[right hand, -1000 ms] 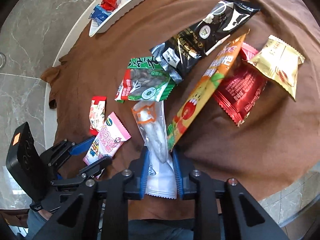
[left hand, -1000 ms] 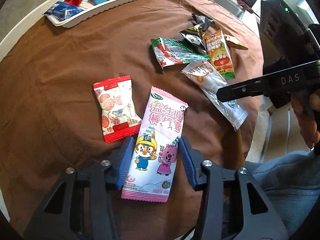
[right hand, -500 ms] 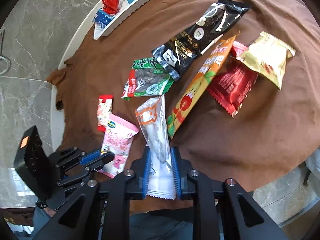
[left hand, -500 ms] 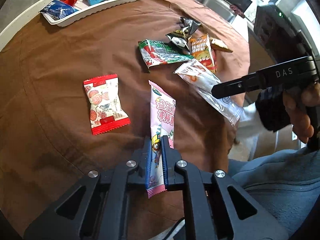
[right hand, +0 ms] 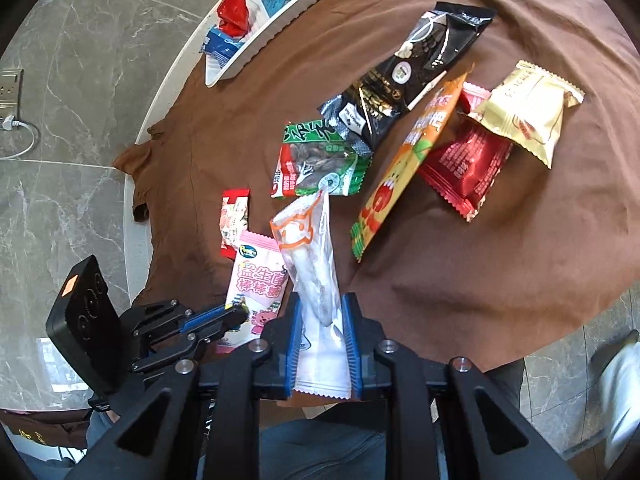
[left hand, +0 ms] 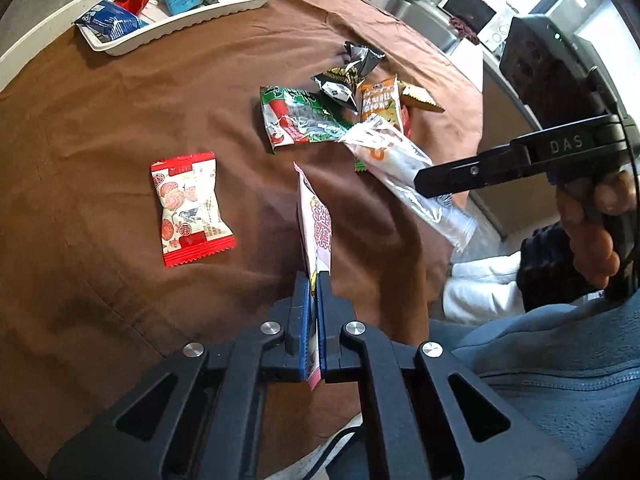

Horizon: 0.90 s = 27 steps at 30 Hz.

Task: Organize snacks
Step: 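Lift both packets and carry them over the white tray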

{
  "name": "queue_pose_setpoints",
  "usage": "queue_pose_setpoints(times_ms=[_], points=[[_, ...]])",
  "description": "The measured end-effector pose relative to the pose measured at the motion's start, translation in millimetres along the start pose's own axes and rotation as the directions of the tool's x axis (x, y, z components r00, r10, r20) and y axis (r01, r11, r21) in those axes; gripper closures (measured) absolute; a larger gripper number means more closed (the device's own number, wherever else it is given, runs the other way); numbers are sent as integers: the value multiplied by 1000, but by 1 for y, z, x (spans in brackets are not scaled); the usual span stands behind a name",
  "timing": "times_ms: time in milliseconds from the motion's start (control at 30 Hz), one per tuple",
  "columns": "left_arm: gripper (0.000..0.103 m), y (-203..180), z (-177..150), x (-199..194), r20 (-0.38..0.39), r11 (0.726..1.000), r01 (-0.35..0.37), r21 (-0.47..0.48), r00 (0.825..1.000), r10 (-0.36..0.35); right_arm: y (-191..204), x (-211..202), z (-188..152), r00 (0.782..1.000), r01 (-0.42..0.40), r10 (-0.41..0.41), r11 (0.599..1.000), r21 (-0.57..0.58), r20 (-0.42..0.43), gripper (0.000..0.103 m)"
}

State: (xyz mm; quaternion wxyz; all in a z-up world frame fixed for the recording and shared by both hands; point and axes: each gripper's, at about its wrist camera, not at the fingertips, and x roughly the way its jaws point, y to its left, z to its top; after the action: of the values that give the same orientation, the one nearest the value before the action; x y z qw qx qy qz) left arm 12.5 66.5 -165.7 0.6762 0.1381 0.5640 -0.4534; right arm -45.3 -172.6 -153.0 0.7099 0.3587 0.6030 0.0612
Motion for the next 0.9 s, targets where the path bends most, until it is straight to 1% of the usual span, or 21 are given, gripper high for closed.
queue_pose_setpoints(times_ms=[100,300,433,567,667,767,867,900], points=[[102,0,1,1,-11,1000,-15,7,1000,15,-2,-1,1,1000,2,-2,1000,3,5,81],[102,-2,4,2,-11,1000,-3,11,1000,3,-2,-4,1,1000,-11,11,1000,-2,12,81],[102,-3,7,-5,12,1000,22,-1,1000,-22,-1,-9,4,999,-26,26,1000,-7,21,81],[102,3,10,-17,32,1000,22,-19,999,-22,3,-17,6,999,-39,40,999,-22,33,81],[102,12,12,-30,59,999,11,-45,998,-9,7,-23,10,998,-42,44,998,-38,45,81],[102,18,19,-45,104,997,3,-74,995,5,13,-30,16,997,-44,47,998,-50,60,81],[102,24,30,-63,163,994,0,-109,986,18,17,-38,27,996,-49,54,997,-67,77,81],[102,27,35,-69,183,992,-12,-122,983,34,19,-42,33,995,-50,57,996,-78,86,81]])
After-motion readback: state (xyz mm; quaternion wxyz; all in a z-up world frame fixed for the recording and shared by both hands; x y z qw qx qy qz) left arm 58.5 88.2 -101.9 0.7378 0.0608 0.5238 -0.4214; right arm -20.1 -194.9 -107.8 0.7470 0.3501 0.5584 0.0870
